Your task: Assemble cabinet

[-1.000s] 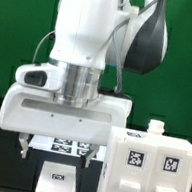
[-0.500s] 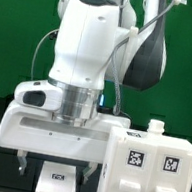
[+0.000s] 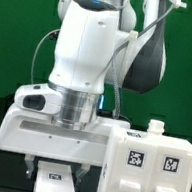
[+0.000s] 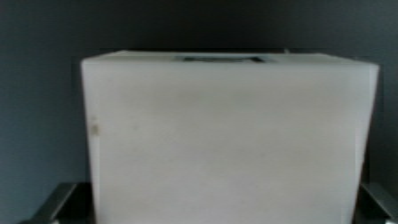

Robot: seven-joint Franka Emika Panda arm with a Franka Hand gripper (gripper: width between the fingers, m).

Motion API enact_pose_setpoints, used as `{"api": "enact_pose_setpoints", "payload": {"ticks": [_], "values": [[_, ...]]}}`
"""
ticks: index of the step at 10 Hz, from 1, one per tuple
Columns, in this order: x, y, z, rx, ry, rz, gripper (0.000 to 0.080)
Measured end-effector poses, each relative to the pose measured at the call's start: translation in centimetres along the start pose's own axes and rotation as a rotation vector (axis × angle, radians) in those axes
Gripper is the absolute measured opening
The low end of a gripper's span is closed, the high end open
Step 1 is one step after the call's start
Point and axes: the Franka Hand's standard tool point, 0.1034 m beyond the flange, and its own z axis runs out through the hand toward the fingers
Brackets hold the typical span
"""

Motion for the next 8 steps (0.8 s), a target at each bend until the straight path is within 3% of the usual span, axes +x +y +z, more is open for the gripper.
{"api": "enact_pose_setpoints", "payload": {"ticks": [3, 4, 5, 6, 7, 8], "values": [[0.0, 0.1, -0.1, -0.001, 0.000, 0.001, 0.0560], [-0.5, 0.4, -1.2, 0.001, -0.007, 0.004, 0.0560], [-1.1, 0.8, -3.3, 0.014, -0.016, 0.006, 0.0560], [-0.4, 2.6, -6.1, 0.021, -0.017, 0.025, 0.0560], [0.0, 2.8, -7.8, 0.023, -0.005, 0.043, 0.0560], [-0.1, 2.1, -9.5, 0.046, -0.025, 0.067, 0.0560]]}}
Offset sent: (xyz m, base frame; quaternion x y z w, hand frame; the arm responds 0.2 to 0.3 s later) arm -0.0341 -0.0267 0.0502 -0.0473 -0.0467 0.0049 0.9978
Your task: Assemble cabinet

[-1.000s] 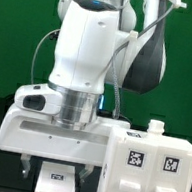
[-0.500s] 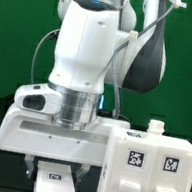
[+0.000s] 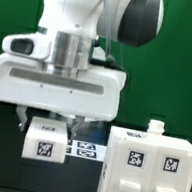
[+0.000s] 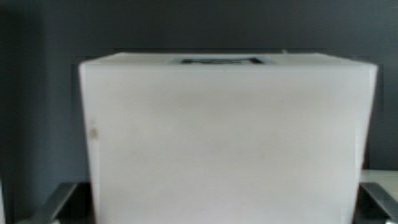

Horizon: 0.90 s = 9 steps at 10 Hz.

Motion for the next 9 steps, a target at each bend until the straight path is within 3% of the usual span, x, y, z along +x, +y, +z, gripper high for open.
{"api": "enact_pose_setpoints", "payload": {"ticks": [1, 4, 5, 8, 9], "values": [[0.5, -0.2, -0.7, -0.005, 0.011, 0.008, 0.0560], [0.4, 0.0, -0.3, -0.007, 0.006, 0.008, 0.0560], [0.7, -0.1, -1.1, -0.015, 0.013, -0.009, 0.0560], [1.1, -5.5, -5.8, -0.013, 0.048, -0.010, 0.0560], [1.0, -6.4, -6.1, -0.009, 0.053, -0.011, 0.0560]]}}
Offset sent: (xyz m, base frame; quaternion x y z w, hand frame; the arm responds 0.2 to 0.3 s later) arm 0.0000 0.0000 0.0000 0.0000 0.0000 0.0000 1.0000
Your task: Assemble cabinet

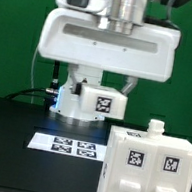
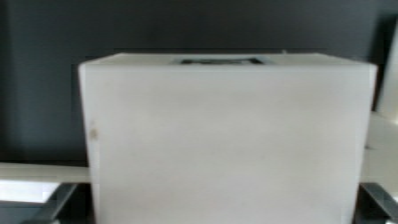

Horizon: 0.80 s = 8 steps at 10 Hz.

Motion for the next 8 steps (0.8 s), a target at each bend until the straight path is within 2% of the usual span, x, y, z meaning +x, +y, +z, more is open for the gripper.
{"api": "enact_pose_setpoints", "payload": {"ticks": [2, 3, 4, 6, 7, 8], "values": [[-0.2, 0.6, 0.6, -0.003, -0.010, 0.002, 0.0560], [0.0, 0.3, 0.5, -0.018, -0.009, -0.009, 0.0560], [0.6, -0.9, 0.1, -0.040, -0.005, -0.041, 0.0560], [2.1, -3.9, -1.8, -0.043, 0.002, -0.053, 0.0560], [2.2, -5.2, -2.1, -0.052, 0.001, -0.067, 0.0560], [2.1, -4.9, -1.9, -0.051, -0.002, -0.072, 0.0560]]}}
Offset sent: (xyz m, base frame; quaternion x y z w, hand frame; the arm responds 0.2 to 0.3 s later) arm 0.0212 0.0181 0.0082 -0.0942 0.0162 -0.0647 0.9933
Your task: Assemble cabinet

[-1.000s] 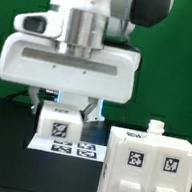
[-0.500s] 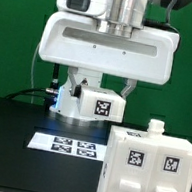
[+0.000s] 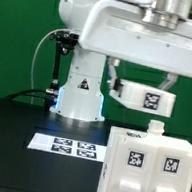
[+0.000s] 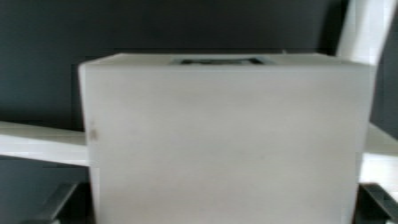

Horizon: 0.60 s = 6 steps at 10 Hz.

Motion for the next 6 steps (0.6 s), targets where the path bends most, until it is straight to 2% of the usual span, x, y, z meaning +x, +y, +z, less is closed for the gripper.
{"api": "enact_pose_setpoints", "payload": {"ticks": [2, 4, 6], "values": [[-0.1, 0.0, 0.1, -0.002, -0.003, 0.004, 0.0560], [0.0, -1.7, 0.3, -0.001, -0.005, 0.003, 0.0560], [0.0, -2.2, 1.0, -0.003, -0.011, 0.000, 0.0560]]}}
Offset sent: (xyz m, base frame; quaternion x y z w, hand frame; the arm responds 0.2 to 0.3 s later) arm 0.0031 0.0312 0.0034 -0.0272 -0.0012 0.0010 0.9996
